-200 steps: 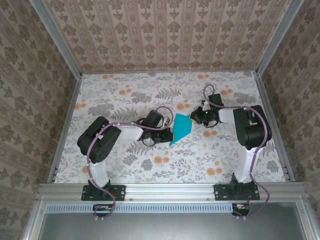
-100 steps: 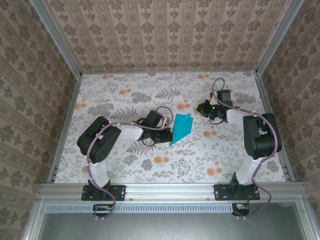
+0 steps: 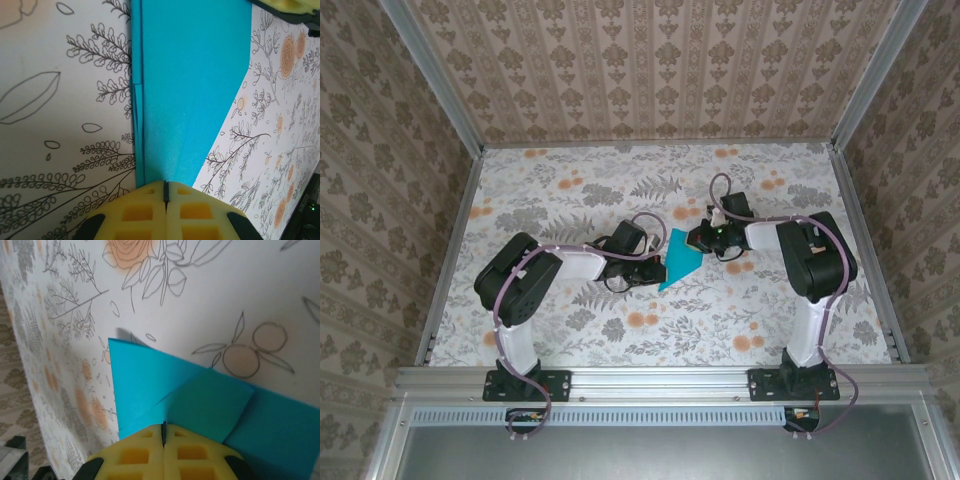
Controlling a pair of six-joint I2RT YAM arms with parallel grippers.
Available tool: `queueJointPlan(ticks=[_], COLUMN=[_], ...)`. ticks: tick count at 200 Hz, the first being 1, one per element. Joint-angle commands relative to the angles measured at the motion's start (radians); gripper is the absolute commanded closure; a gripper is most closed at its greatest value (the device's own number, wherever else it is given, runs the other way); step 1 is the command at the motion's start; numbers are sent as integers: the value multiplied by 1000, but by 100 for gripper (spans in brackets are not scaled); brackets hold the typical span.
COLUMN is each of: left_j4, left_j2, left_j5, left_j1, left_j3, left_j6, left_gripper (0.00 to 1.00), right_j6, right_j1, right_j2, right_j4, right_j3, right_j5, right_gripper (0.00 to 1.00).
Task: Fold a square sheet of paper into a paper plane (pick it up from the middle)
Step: Fourth fold the wing at the center of the table.
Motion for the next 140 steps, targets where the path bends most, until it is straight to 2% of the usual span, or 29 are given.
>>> queueJointPlan(ticks=[1, 62, 105, 140], left_j4=[-185, -176, -178, -184], left_j2=[44, 45, 45, 44], left_j5=[-57, -54, -54, -54], left_j1=[6, 6, 6, 6], left_j3=[-60, -60, -48, -38], left_j6=[-7, -8, -4, 0], left_gripper=[100, 100, 100, 100], right_j6=[-19, 2, -18, -21], right_j1=[-48, -124, -114, -40], right_j2=[50, 77, -89, -209], right_j4=[-3, -14, -14, -30], right_j3=[52, 122, 39, -64], right_j5=[60, 108, 93, 62], right_gripper=[100, 100, 100, 100])
